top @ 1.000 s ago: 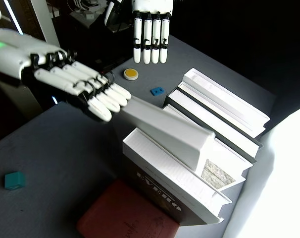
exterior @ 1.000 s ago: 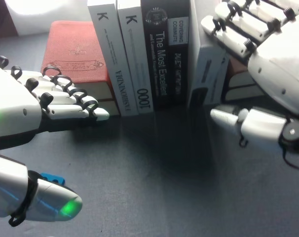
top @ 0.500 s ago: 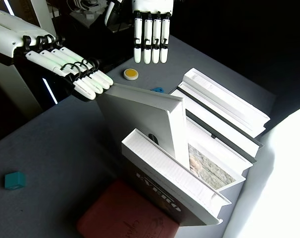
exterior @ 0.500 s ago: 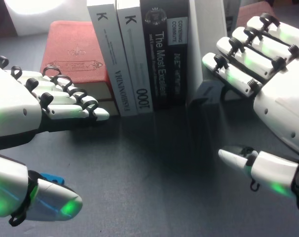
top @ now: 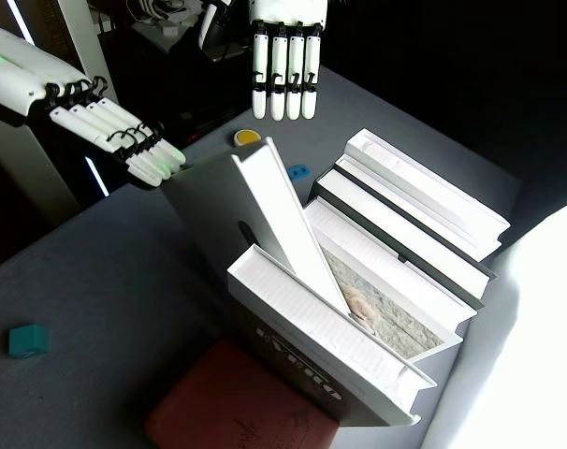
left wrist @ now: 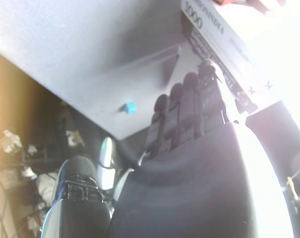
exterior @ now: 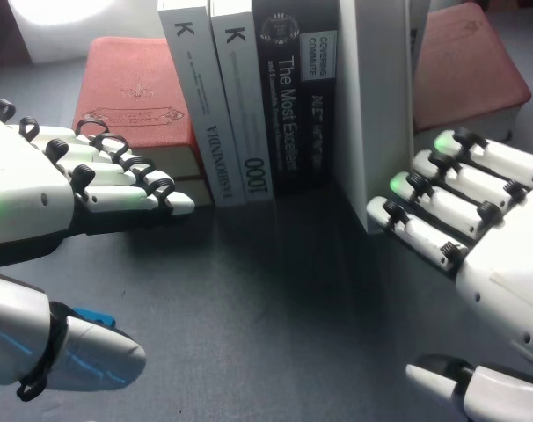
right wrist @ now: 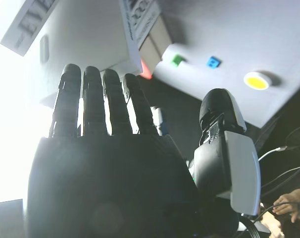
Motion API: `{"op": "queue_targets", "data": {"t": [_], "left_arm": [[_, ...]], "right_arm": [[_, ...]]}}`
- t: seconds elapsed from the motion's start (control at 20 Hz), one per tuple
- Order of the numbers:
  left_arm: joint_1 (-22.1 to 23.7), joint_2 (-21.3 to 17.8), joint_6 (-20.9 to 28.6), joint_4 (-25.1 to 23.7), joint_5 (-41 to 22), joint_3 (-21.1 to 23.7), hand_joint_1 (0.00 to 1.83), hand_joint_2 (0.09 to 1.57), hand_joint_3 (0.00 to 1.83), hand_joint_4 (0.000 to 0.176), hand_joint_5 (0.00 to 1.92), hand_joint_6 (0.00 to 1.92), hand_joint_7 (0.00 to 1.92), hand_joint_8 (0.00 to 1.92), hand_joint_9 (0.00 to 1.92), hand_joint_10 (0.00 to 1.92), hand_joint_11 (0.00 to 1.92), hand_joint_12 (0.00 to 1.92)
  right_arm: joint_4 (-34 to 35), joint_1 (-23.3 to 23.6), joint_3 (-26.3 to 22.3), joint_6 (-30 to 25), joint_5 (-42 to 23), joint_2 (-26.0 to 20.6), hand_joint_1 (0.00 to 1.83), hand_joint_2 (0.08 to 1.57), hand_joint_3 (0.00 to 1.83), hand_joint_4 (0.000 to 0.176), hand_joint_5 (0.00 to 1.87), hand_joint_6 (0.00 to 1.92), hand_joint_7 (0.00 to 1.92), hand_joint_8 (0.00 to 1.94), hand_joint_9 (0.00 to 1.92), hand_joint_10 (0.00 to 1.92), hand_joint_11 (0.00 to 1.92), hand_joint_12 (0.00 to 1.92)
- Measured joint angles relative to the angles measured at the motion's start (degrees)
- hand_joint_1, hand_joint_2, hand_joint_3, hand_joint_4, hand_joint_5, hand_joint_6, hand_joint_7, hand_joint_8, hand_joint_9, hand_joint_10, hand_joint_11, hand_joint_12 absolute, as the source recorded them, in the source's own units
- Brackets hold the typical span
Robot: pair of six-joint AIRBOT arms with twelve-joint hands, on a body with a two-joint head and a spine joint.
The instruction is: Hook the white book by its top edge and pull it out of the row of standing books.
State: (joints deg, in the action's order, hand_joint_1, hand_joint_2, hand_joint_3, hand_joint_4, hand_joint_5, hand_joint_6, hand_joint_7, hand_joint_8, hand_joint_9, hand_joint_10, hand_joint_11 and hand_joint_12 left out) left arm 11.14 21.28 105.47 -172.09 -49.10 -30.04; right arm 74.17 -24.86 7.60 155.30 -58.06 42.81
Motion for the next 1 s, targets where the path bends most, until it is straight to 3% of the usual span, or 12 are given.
{"op": "queue_targets", "data": {"t": [0.65,0.9,1.0], "left_arm": [[0.0,0.0,0.0,0.0,0.0,-0.2,0.0,1.13,0.0,0.0,0.0,0.0,0.0,0.0,0.0,0.0,0.0,0.0],[0.0,0.0,0.0,0.0,0.0,-0.3,0.0,1.12,0.0,0.0,0.0,0.0,0.0,0.0,0.0,0.0,0.01,0.0],[0.0,0.0,0.0,0.0,0.0,-0.3,0.0,1.12,0.0,0.0,0.0,0.0,0.0,0.0,0.0,0.0,0.0,0.0]], "right_arm": [[1.0,-8.4,4.0,1.9,4.1,1.8,0.0,1.22,0.0,0.0,0.05,0.0,0.04,0.0,0.02,0.0,0.0,0.08],[0.8,-9.3,8.3,1.4,6.2,4.5,0.0,1.21,0.0,0.0,0.04,0.0,0.03,0.0,0.02,0.0,0.0,0.09],[0.8,-9.3,10.7,1.2,7.2,5.9,0.0,1.21,0.0,0.0,0.06,0.01,0.06,0.0,0.04,0.01,0.0,0.19]]}}
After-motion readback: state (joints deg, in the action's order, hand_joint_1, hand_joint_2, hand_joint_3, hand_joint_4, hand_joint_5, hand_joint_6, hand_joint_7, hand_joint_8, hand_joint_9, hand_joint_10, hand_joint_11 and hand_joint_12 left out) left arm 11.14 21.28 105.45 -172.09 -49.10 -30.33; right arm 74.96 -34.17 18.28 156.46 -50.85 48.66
